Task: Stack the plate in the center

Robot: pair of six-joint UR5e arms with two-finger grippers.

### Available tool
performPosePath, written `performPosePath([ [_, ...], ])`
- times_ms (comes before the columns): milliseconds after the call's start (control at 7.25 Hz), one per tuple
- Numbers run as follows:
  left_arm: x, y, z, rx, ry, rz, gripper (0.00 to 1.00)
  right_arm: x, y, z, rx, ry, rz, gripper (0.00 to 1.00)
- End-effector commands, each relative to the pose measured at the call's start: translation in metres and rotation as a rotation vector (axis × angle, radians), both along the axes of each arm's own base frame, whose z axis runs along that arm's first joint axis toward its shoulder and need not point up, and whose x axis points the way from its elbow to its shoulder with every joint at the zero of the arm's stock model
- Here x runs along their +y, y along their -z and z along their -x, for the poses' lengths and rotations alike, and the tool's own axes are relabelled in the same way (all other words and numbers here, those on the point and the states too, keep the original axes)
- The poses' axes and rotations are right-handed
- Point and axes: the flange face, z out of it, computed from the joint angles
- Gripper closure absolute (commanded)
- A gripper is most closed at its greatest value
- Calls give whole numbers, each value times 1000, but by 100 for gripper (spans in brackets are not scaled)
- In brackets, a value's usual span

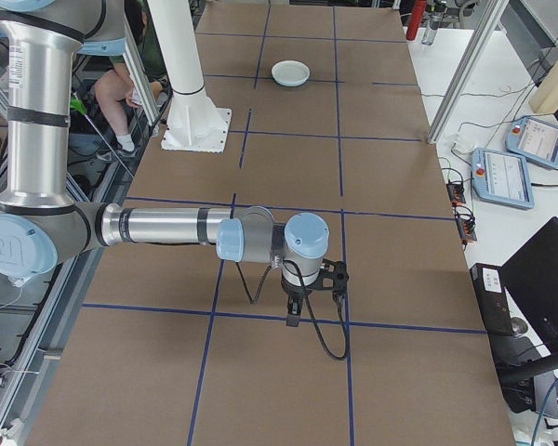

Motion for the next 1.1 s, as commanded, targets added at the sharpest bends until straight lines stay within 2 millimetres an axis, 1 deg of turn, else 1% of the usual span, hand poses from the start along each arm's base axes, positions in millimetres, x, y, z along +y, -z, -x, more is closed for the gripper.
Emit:
performPosePath([
  [0,3,0,0,-1,0,0,0,0,0,0,0,0,0,0],
  [414,2,1,0,1,0,-3,0,0,0,0,0,0,0,0],
  [828,1,11,0,5,0,-22,0,0,0,0,0,0,0,0],
  [966,2,10,0,-1,1,-19,0,0,0,0,0,0,0,0],
])
